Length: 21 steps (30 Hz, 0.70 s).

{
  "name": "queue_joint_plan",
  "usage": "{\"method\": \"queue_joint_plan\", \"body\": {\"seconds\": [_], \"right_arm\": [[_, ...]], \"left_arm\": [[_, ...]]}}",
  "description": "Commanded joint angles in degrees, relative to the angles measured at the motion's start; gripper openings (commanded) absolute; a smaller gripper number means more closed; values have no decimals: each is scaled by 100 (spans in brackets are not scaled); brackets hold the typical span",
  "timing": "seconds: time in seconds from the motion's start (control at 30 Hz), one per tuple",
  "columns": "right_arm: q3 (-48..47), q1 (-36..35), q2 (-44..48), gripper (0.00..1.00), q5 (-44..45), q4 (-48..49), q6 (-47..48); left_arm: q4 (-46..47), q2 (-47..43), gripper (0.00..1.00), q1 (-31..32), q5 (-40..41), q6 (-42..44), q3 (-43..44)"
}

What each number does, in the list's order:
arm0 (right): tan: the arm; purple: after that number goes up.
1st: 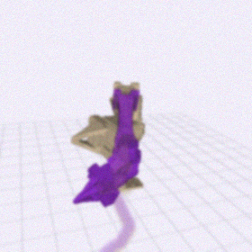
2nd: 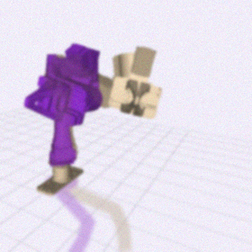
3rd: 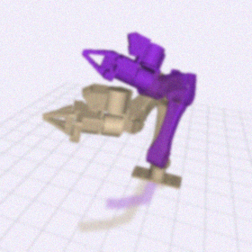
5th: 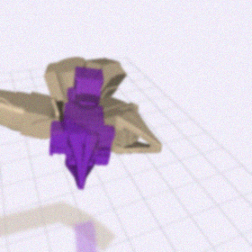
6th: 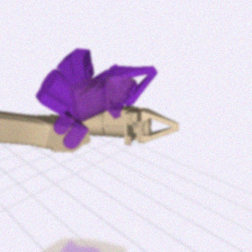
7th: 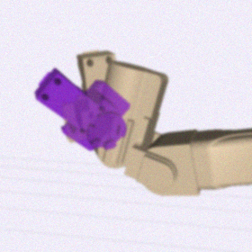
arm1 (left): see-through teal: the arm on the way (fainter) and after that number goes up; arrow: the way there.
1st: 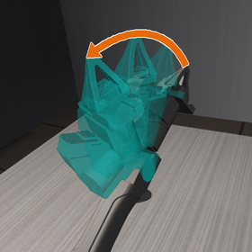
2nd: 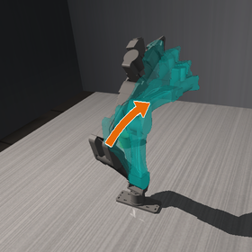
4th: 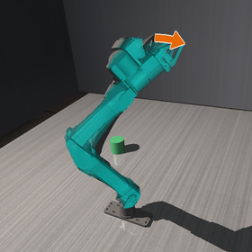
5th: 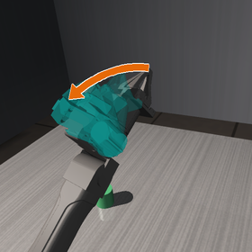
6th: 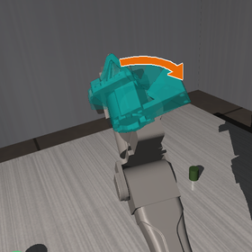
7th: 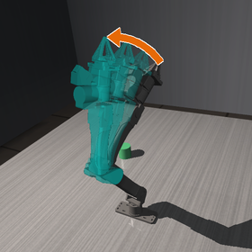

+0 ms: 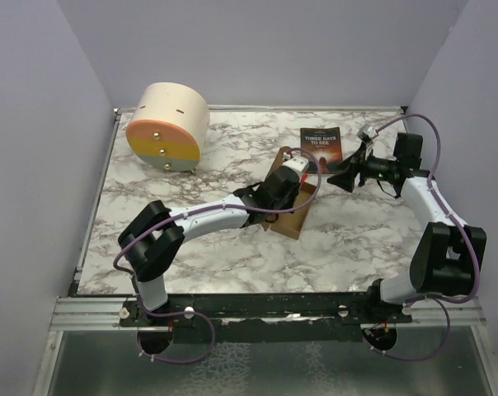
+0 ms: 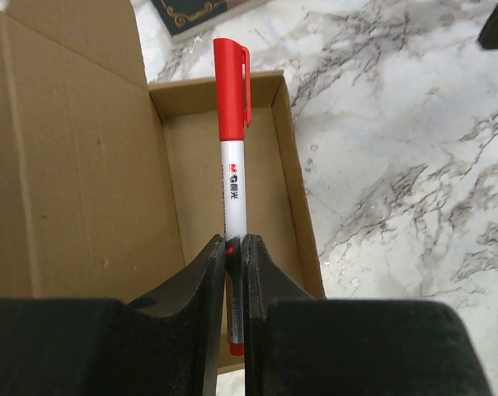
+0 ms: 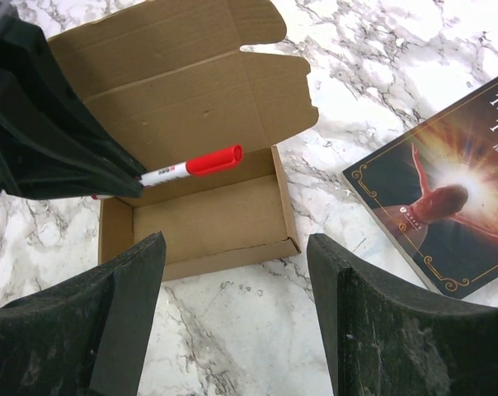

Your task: Fold the paper box

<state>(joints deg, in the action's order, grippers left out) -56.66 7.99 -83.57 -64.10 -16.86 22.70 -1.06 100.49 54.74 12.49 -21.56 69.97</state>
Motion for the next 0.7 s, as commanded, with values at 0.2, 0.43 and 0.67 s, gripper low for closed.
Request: {"method": "queue_joint_plan", "body": {"seconds": [0.2,0.43,0.67], "right_arm": [[94,62,112,70,-244,138,-46],[103,71,104,70,-283,131,-33],[174,71,197,70,-482,199,42]], "left_arm": [[-620,449,18,10,110,-261,419],[-670,392,48,10,126,-312,504],[293,-671,48,19,-395,-316,-249]]}}
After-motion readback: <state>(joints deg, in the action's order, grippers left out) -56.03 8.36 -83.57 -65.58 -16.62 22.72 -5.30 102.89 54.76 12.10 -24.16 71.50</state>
